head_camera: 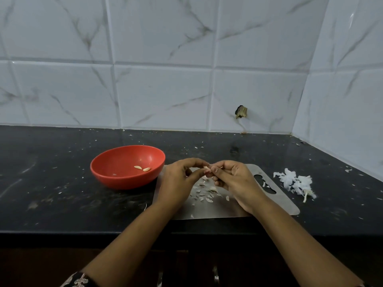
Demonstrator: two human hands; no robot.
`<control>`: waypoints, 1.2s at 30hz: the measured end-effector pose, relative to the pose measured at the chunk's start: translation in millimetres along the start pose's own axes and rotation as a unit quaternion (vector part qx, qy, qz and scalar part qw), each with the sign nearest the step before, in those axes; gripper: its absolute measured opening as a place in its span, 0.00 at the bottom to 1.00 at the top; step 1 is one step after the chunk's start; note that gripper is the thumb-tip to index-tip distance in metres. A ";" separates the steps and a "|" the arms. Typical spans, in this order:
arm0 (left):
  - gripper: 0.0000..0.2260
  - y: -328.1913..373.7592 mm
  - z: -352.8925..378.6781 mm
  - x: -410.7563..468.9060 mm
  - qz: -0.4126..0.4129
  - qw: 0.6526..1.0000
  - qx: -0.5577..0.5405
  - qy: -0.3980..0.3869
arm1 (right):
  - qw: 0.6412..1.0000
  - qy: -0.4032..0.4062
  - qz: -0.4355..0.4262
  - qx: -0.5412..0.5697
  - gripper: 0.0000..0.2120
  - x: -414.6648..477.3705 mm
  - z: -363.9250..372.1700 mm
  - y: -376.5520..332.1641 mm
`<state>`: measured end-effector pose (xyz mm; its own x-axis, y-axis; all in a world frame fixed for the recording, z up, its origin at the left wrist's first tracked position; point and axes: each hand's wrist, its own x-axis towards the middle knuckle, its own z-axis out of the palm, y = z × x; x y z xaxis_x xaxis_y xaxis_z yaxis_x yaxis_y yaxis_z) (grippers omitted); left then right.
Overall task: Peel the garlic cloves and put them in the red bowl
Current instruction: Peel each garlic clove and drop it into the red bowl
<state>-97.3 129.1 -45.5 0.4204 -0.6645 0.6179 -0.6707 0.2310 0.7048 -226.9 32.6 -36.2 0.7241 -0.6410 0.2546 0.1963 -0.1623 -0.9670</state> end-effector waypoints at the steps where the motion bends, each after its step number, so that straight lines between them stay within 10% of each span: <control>1: 0.10 0.5 -0.1 -0.3 -0.002 1.000 -0.007 -0.002 | 1.000 0.009 -0.008 0.005 0.06 0.0 -0.2 0.2; 18: 0.11 1.1 -1.1 -0.1 0.031 0.998 -0.035 0.040 | 0.998 0.004 0.018 0.057 0.09 -0.1 2.7 -3.0; 36: 0.01 0.7 3.0 -4.6 0.071 0.981 0.180 0.030 | 0.999 0.029 0.006 0.029 0.09 0.1 5.8 -1.6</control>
<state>-101.6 130.1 -48.9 0.3356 -0.5983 0.7276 -0.8925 0.0450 0.4487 -223.3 37.2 -34.6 0.6873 -0.6857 0.2397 0.2265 -0.1112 -0.9676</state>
